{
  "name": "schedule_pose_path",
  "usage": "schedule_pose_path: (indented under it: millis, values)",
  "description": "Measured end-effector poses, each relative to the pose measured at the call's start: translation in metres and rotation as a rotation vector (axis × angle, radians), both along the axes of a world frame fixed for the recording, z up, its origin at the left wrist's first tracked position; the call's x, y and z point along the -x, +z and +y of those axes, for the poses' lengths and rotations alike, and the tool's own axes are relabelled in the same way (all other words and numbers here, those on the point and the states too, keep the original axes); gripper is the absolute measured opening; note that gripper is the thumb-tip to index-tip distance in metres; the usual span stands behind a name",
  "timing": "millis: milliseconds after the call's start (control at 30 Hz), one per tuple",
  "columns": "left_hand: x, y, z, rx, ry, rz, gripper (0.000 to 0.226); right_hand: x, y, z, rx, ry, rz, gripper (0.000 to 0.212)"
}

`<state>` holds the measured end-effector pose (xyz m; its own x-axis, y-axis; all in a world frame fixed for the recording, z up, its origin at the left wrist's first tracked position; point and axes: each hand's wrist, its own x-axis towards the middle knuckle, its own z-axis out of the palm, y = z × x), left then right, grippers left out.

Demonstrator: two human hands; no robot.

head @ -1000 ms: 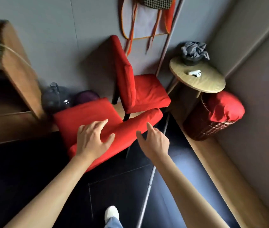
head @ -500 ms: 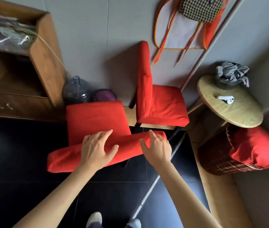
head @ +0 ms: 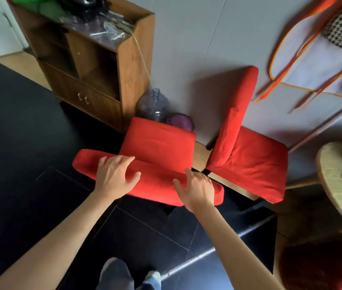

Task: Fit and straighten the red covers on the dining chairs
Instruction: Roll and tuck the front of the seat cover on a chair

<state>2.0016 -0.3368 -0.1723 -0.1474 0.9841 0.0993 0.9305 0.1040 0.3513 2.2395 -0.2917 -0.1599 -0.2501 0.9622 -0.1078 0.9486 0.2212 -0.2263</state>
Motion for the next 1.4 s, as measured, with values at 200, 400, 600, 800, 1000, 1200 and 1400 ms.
schedule_pose_path:
  millis: [200,400,600,800,1000,1200,1400]
  values:
    - [0.026,-0.012,0.0,0.069,-0.034,0.079,0.077,-0.008,-0.024,0.006,0.103,0.119,-0.162,0.067]
    - [0.035,-0.017,0.01,0.111,-0.076,0.197,0.079,-0.003,-0.029,0.021,0.08,0.144,-0.257,0.072]
    - [0.038,-0.02,0.014,0.099,-0.128,0.236,0.081,-0.003,-0.029,0.019,0.031,0.154,-0.237,0.093]
    - [0.047,-0.021,0.022,0.236,-0.244,0.312,0.099,-0.004,-0.029,0.023,0.071,0.247,-0.219,0.102]
    - [0.055,-0.022,0.03,0.26,-0.305,0.353,0.105,0.007,-0.029,0.032,0.12,0.288,-0.232,0.09]
    - [0.054,-0.018,0.034,0.262,-0.306,0.329,0.107,0.016,-0.025,0.034,0.119,0.27,-0.262,0.084]
    - [0.045,-0.023,0.031,0.207,-0.427,0.301,0.098,0.017,-0.03,0.027,0.087,0.295,-0.231,0.086]
